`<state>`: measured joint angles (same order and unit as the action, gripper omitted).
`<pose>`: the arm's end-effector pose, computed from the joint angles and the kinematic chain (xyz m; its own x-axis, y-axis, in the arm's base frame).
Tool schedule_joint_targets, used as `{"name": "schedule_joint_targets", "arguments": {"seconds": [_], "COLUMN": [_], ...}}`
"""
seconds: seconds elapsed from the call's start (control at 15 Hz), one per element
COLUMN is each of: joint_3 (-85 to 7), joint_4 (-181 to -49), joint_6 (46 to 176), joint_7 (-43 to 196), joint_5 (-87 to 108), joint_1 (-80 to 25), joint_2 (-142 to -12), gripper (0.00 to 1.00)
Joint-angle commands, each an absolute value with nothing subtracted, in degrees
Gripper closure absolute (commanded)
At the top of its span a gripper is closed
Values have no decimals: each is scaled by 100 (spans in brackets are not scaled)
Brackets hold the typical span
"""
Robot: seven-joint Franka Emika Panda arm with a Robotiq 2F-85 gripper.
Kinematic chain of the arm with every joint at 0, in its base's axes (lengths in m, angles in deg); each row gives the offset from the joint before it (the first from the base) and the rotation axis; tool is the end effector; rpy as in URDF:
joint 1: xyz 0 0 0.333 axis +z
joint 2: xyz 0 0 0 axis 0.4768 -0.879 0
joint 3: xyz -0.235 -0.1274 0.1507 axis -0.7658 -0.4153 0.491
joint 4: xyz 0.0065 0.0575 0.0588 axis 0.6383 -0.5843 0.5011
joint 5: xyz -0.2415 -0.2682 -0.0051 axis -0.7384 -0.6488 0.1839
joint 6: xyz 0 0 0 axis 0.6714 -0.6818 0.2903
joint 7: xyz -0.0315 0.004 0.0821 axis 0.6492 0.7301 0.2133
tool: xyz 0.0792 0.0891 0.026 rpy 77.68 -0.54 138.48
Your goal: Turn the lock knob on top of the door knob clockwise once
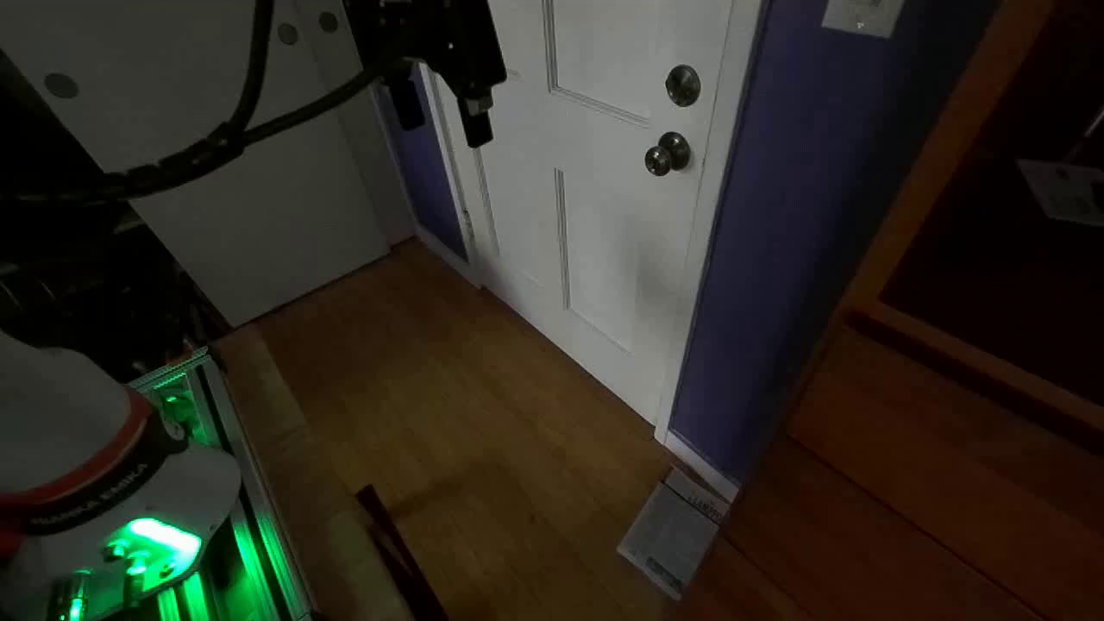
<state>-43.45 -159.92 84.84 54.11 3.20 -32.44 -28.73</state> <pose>0.3520 -0.0977 0.5019 0.9846 0.1739 0.0158 0.1713 -0.9795 0.1057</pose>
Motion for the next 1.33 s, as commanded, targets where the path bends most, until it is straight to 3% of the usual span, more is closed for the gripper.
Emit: {"name": "schedule_joint_targets", "arguments": {"seconds": [0.0,0.67,1.27], "joint_3": [-4357,-4323,-3965], "joint_4": [-15978,-15942,-15657], "joint_6": [8467,8514,9795], "joint_7": [5418,5436,5753], "joint_5": [315,315,1153], "joint_1": [-3227,-3198,-2596], "joint_2": [-2874,-2928,-4033], "gripper": [0,0,0]}}
